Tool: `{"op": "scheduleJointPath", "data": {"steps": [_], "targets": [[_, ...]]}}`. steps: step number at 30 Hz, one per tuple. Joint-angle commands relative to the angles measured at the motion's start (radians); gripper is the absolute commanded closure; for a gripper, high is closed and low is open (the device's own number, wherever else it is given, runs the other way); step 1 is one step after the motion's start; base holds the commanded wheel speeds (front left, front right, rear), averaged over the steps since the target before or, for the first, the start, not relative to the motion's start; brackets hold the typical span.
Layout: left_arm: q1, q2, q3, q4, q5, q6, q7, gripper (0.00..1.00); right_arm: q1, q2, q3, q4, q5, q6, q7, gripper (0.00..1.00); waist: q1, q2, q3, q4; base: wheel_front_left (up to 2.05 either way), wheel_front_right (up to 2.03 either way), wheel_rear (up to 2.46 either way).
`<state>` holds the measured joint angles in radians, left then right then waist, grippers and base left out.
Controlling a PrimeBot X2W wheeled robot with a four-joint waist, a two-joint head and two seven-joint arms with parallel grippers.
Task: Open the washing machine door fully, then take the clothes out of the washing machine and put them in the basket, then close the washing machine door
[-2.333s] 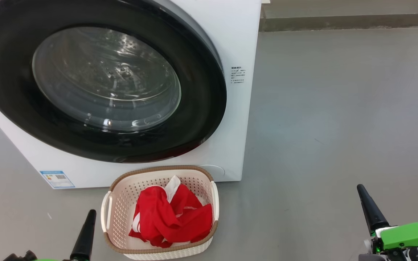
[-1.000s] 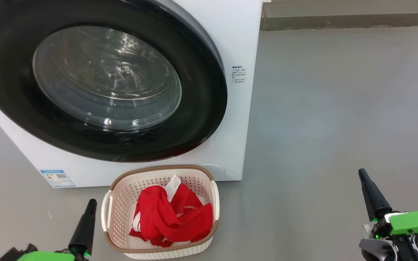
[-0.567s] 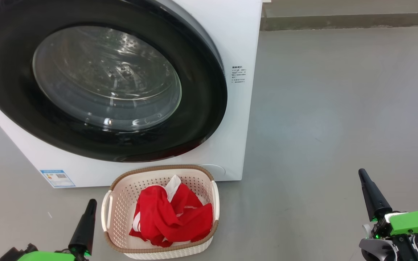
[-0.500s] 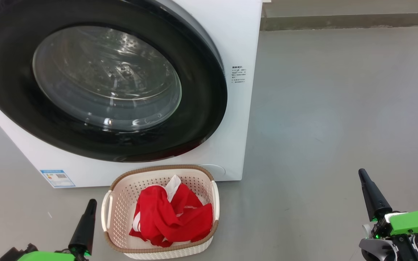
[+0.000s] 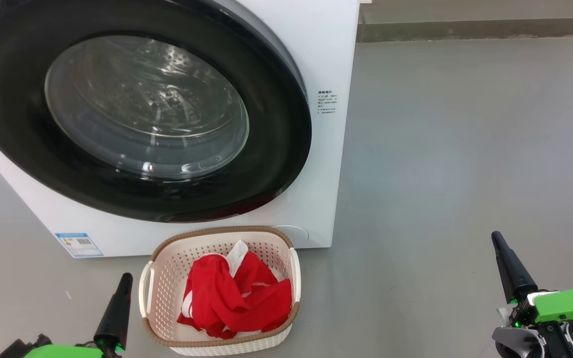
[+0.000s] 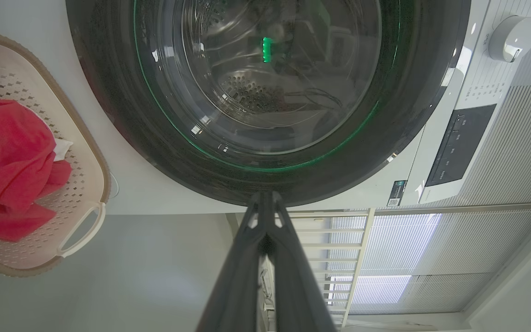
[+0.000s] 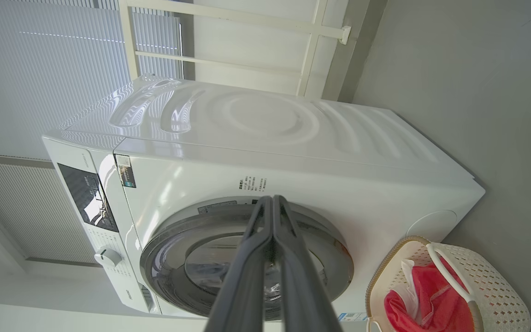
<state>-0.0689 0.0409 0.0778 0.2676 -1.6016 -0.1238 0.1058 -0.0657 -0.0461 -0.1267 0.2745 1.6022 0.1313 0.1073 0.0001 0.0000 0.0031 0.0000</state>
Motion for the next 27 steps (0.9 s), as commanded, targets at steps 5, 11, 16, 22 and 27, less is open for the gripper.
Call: {"op": "scheduleJointPath", "data": {"steps": [5, 11, 16, 22, 27], "targets": [[-0.039, 0.009, 0.036, -0.023, -0.007, -0.007, 0.008, 1.0, -0.042, -0.005, 0.013, -0.03, 0.007, -0.001, 0.006, 1.0, -0.0001, 0.0, 0.0, 0.0, 0.0, 0.0, 0.0], [-0.039, 0.009, 0.036, -0.023, -0.007, -0.007, 0.008, 1.0, -0.042, -0.005, 0.013, -0.03, 0.006, -0.001, 0.006, 1.0, -0.0001, 0.0, 0.0, 0.0, 0.0, 0.0, 0.0], [-0.039, 0.009, 0.036, -0.023, -0.007, -0.007, 0.008, 1.0, -0.042, -0.005, 0.013, -0.03, 0.006, -0.001, 0.006, 1.0, -0.0001, 0.0, 0.0, 0.0, 0.0, 0.0, 0.0], [-0.039, 0.009, 0.036, -0.023, -0.007, -0.007, 0.007, 1.0, -0.042, -0.005, 0.013, -0.03, 0.006, -0.001, 0.006, 1.0, -0.0001, 0.0, 0.0, 0.0, 0.0, 0.0, 0.0], [-0.039, 0.009, 0.036, -0.023, -0.007, -0.007, 0.007, 1.0, -0.042, -0.005, 0.013, -0.03, 0.006, -0.001, 0.006, 1.0, -0.0001, 0.0, 0.0, 0.0, 0.0, 0.0, 0.0]]}}
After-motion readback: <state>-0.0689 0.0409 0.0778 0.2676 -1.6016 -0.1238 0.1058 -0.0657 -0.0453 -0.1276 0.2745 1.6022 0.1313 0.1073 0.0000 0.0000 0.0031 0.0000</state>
